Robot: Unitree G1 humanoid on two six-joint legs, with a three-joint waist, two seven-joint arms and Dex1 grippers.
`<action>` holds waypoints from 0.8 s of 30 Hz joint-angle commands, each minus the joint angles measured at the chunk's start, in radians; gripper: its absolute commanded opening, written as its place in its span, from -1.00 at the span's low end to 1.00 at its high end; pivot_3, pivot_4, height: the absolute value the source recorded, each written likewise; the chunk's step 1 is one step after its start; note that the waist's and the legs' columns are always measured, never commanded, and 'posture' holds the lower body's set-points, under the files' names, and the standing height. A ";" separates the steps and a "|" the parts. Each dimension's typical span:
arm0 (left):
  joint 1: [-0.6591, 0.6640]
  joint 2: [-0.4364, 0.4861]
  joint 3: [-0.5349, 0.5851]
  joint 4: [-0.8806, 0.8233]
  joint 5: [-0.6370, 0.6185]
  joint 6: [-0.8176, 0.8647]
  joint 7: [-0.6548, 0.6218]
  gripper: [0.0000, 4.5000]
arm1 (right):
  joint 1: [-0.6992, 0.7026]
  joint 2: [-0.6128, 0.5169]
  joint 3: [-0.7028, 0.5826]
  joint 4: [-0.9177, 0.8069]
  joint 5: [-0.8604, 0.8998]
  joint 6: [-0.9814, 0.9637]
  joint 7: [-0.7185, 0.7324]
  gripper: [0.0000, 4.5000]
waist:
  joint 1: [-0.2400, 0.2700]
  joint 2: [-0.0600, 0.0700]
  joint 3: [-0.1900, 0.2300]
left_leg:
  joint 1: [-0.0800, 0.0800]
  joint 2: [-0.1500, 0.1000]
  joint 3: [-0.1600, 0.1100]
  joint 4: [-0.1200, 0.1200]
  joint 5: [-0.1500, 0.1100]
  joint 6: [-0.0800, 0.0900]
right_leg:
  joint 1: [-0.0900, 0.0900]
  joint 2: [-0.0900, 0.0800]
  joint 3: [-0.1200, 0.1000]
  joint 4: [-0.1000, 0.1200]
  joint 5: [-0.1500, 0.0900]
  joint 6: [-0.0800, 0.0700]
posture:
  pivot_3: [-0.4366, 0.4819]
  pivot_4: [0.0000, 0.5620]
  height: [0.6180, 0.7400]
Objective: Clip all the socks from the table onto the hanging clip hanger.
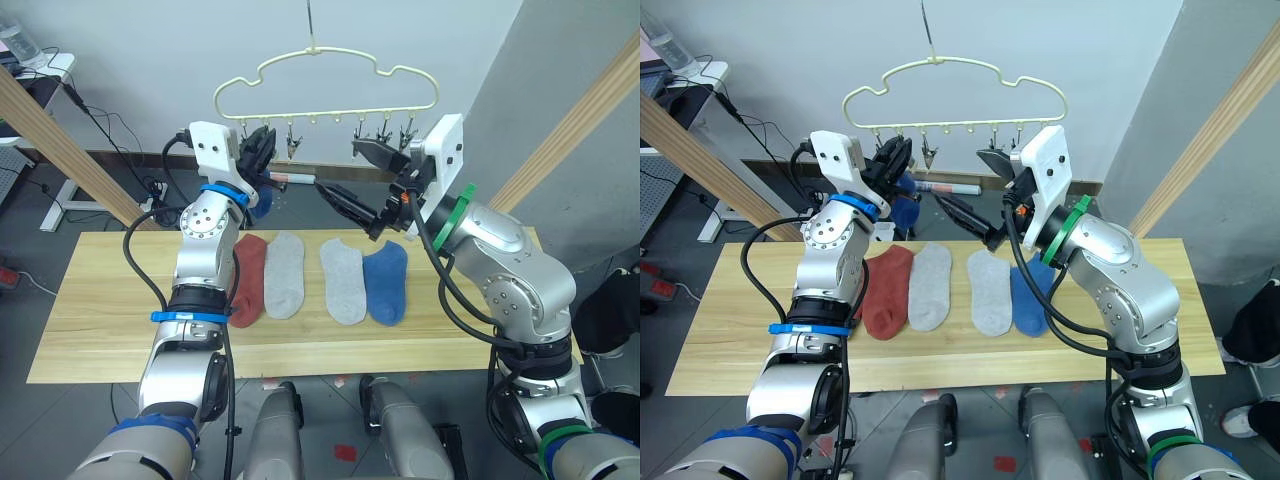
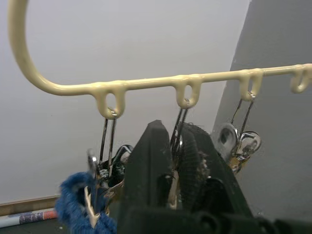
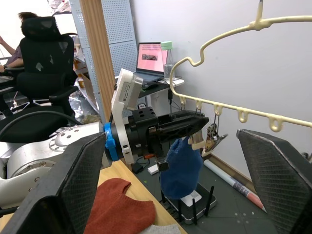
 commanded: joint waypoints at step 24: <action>0.158 0.115 0.035 -0.542 -0.198 0.741 -0.069 -0.98 | -0.059 -0.093 0.278 0.974 -0.472 -0.279 0.207 1.00 | -0.012 0.000 0.000 | 0.003 0.000 0.001 0.000 0.000 0.000 | 0.001 0.001 0.002 0.002 0.000 0.000 | -0.05 0.22 1.00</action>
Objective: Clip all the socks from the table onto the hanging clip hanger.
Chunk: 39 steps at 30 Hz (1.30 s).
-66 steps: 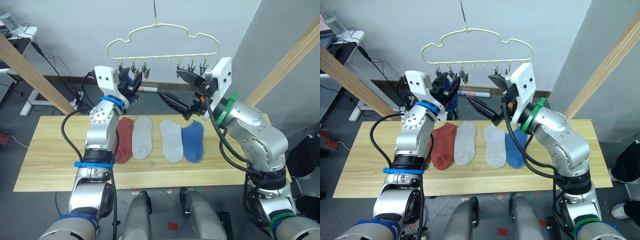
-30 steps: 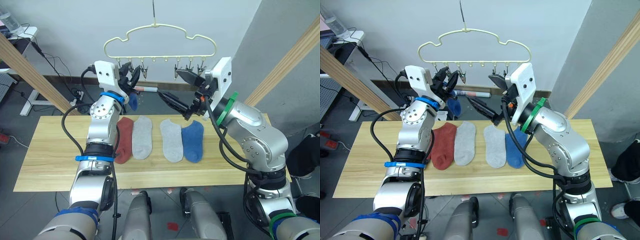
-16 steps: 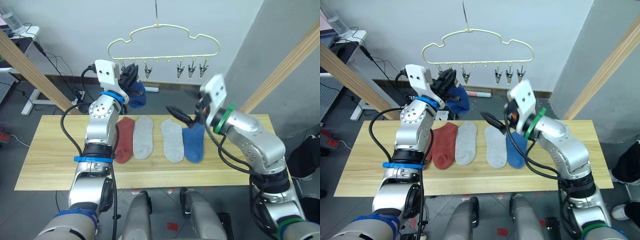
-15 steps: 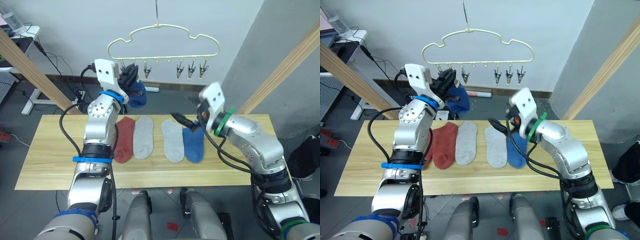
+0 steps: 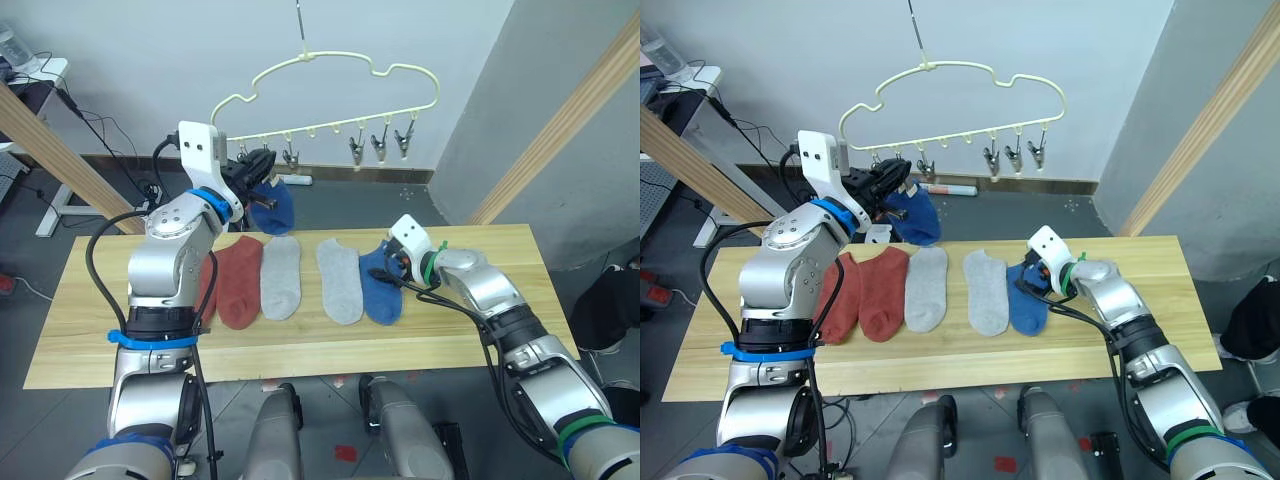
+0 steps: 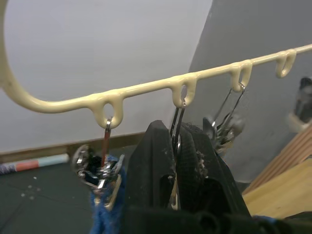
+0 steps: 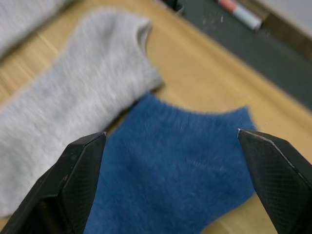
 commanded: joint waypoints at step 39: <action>-0.248 -0.165 0.552 0.162 -0.527 0.818 0.423 -0.98 | 0.176 0.002 -0.038 -0.794 -0.062 -0.003 0.080 -0.98 | 0.007 0.000 0.000 | 0.002 0.000 -0.001 0.000 0.001 -0.002 | 0.001 0.000 -0.001 0.002 0.000 0.000 | -0.09 0.19 1.00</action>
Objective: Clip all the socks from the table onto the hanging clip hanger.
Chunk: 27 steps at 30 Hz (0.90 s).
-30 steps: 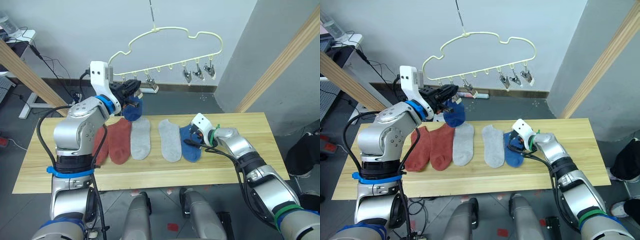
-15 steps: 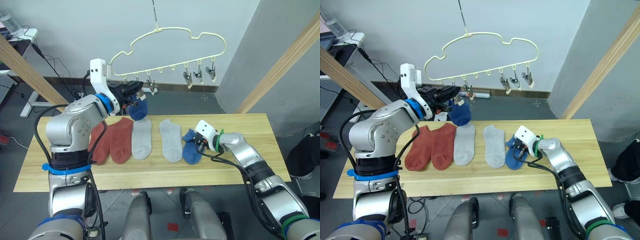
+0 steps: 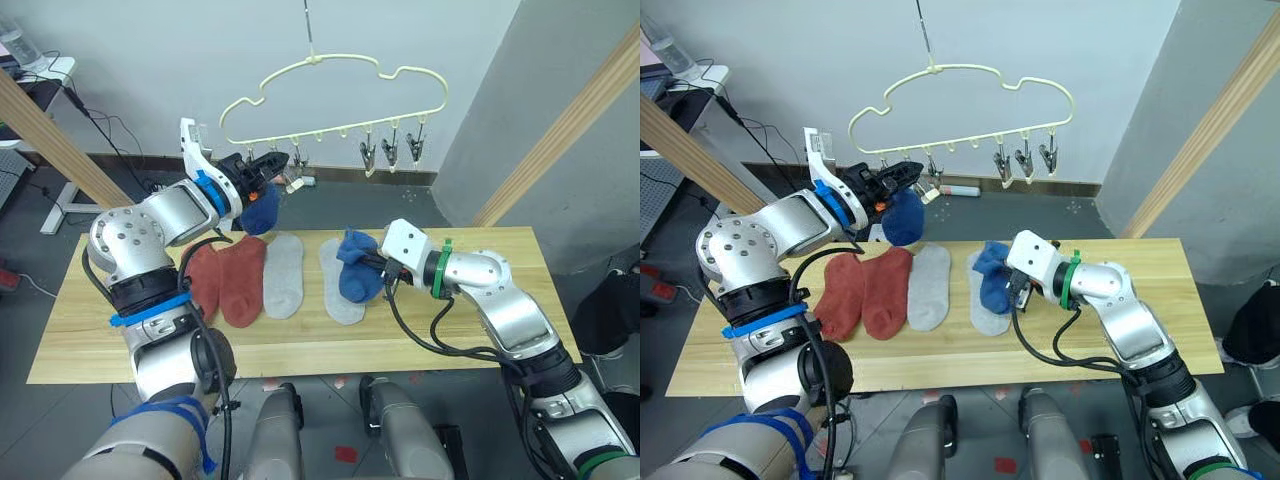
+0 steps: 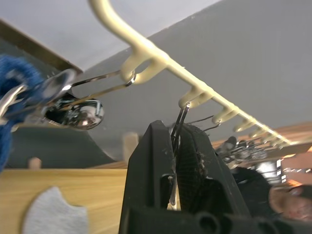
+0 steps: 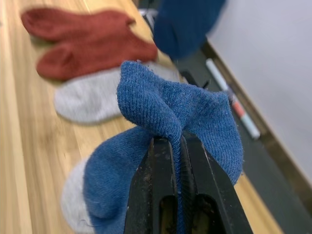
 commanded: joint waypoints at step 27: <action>0.027 -0.014 0.044 0.005 -0.175 0.052 0.152 -0.98 | -0.234 0.242 0.053 0.149 -0.045 -0.112 -0.138 -0.98 | -0.002 0.000 0.000 | 0.000 -0.001 -0.001 -0.001 0.003 -0.005 | 0.000 -0.001 -0.001 0.000 0.001 0.001 | -0.07 0.16 1.00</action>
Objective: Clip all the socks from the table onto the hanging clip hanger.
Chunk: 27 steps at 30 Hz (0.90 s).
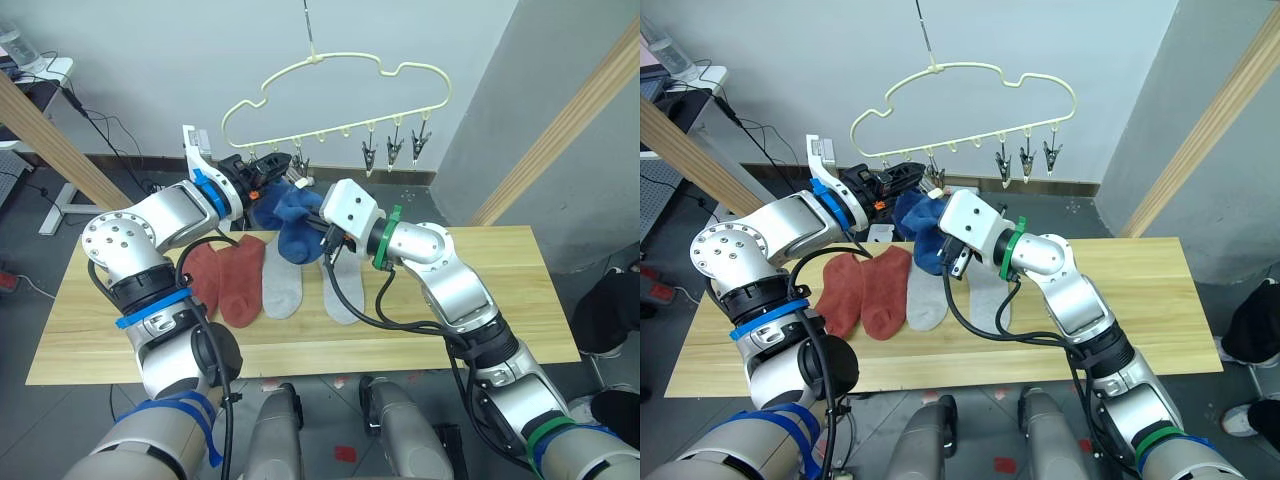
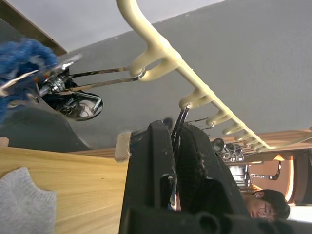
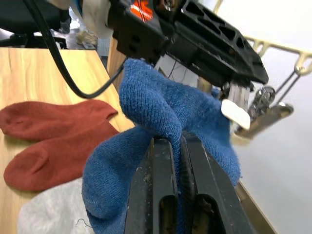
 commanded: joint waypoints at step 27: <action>0.093 0.129 -0.169 -0.145 -0.057 -0.060 -0.121 0.99 | -0.027 0.069 -0.063 0.069 0.057 -0.005 -0.041 -1.00 | 0.010 0.000 0.000 | -0.002 0.000 -0.001 0.000 0.000 0.000 | -0.001 0.000 -0.001 -0.002 0.000 0.000 | -0.03 0.16 1.00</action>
